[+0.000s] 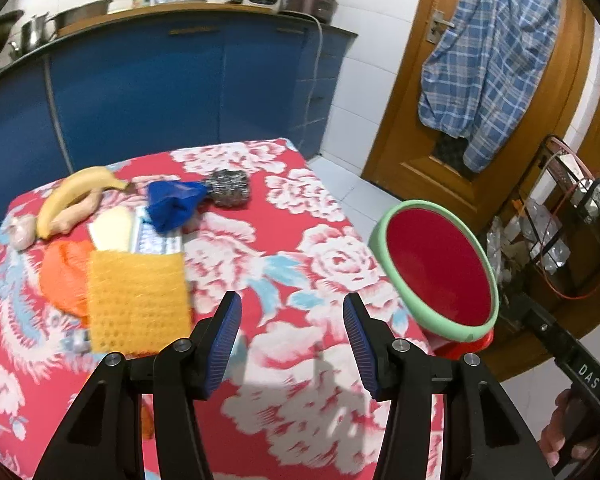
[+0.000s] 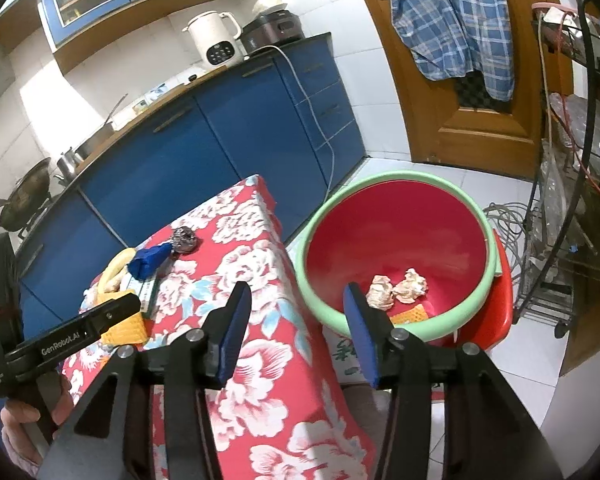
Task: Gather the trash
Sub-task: 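Move both open tools back over the table, then lower the left tool onto the orange knotted cloth and close it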
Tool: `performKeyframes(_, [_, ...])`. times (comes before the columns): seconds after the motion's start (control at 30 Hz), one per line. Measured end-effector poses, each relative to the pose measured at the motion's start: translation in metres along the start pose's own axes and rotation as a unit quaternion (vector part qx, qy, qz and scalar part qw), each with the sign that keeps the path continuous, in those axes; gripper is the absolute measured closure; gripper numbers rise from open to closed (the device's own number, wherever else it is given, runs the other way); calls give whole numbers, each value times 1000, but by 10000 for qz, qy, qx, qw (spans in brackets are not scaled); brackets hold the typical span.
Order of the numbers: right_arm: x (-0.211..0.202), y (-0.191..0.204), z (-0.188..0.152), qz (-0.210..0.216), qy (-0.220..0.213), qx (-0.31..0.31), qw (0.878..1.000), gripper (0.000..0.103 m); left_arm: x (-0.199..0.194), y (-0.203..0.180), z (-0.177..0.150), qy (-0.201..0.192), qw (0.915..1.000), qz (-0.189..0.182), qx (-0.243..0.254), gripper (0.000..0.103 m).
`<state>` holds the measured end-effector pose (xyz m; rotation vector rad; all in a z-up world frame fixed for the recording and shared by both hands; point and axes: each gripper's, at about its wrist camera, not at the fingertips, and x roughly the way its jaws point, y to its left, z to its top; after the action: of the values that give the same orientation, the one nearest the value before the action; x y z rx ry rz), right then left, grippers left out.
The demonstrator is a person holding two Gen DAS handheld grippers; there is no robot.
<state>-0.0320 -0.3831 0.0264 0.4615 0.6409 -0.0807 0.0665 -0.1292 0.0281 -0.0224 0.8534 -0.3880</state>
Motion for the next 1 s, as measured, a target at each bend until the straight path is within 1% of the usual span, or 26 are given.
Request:
performKeyframes(0.2, [2, 15, -5, 141, 88, -90, 9998, 50, -14, 25, -13, -27, 9996, 204, -194, 49])
performKeyframes(0.43, [9, 37, -14, 252, 204, -331, 9989, 50, -25, 57, -24, -66, 9977, 478, -474, 49])
performKeyframes(0.53, [14, 46, -19, 220, 274, -409, 9985, 43, -27, 68, -31, -45, 9968, 567, -569, 49])
performKeyframes(0.73, [24, 61, -24, 282, 410, -545, 9973, 42, -25, 93, -46, 96, 9942, 765, -743, 49])
performKeyframes(1.0, [35, 80, -29, 331, 548, -737, 9952, 41, -14, 112, -62, 362, 9908, 949, -895, 49])
